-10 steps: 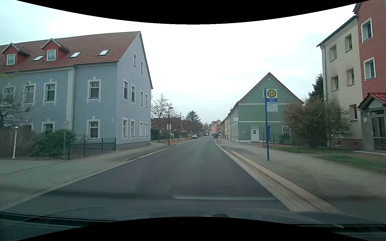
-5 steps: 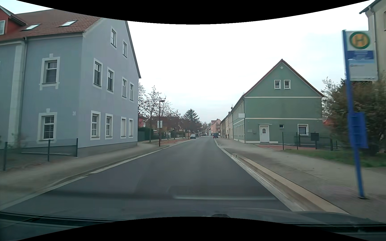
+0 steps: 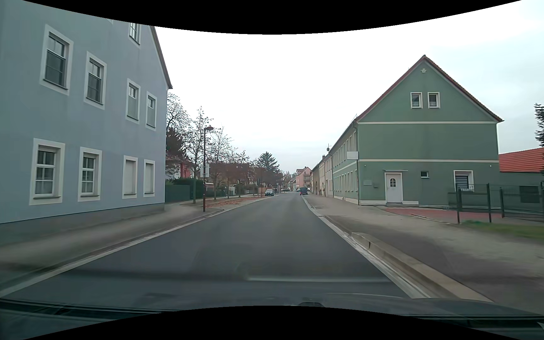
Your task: Follow the waypoints while adhering to traffic rules and regulations
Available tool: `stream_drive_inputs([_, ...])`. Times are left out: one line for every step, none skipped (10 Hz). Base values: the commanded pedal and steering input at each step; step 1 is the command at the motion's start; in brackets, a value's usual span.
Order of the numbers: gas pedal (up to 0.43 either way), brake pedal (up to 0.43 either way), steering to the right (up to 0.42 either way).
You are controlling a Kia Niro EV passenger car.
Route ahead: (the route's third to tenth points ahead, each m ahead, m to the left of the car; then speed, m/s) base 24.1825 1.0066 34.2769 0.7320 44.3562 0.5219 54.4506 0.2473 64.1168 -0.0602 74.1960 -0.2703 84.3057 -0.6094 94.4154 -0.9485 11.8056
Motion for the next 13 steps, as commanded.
stream_drive_inputs([0.157, 0.0, 0.003])
stream_drive_inputs([0.157, 0.0, 0.003])
stream_drive_inputs([0.15, 0.0, 0.003])
stream_drive_inputs([0.138, 0.0, 0.003])
stream_drive_inputs([0.13, 0.0, 0.003])
stream_drive_inputs([0.13, 0.0, 0.003])
stream_drive_inputs([0.118, 0.0, 0.003])
stream_drive_inputs([0.118, 0.0, 0.003])
stream_drive_inputs([0.098, 0.0, 0.003])
stream_drive_inputs([0.087, 0.0, 0.003])
stream_drive_inputs([0.087, 0.0, 0.003])
stream_drive_inputs([0.087, 0.0, 0.003])
stream_drive_inputs([0.079, 0.0, 0.003])
